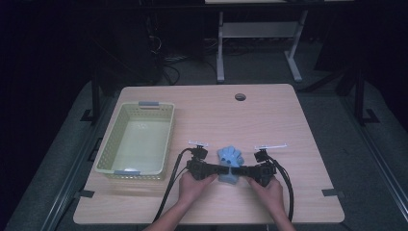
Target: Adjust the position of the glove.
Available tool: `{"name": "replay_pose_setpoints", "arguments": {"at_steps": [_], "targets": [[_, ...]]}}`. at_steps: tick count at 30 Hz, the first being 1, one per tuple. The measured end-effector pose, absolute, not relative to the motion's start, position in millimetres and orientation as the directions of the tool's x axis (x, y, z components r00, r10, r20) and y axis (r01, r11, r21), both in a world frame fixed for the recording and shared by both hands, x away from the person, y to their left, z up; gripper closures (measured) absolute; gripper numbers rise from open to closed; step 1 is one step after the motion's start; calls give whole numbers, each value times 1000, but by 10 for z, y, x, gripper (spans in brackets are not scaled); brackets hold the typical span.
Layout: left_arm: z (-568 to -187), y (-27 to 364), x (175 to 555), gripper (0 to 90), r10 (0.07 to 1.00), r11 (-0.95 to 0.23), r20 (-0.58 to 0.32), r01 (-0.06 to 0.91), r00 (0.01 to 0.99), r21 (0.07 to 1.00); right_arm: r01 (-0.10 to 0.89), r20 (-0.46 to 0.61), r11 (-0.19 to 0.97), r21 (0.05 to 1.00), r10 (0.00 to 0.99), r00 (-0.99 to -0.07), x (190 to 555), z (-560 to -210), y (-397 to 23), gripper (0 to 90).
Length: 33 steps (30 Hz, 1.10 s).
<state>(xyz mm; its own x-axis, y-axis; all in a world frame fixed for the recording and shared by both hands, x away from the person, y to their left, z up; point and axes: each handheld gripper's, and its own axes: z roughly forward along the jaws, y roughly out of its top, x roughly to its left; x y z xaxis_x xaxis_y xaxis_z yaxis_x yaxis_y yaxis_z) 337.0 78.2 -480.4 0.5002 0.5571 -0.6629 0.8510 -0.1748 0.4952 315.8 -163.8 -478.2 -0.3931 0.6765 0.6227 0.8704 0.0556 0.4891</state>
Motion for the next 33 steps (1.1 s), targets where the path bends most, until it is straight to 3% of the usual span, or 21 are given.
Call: {"name": "replay_pose_setpoints", "arguments": {"at_steps": [13,33], "targets": [[-4865,840,3401,725,504,-129,-730,876,461,465,846,596,70,529,679,-428,3152,-4731,-1589,768],[-4813,853,3403,743,478,-135,-730,862,489,489,843,606,62,534,668,-432,3132,-4680,-1609,792]]}}
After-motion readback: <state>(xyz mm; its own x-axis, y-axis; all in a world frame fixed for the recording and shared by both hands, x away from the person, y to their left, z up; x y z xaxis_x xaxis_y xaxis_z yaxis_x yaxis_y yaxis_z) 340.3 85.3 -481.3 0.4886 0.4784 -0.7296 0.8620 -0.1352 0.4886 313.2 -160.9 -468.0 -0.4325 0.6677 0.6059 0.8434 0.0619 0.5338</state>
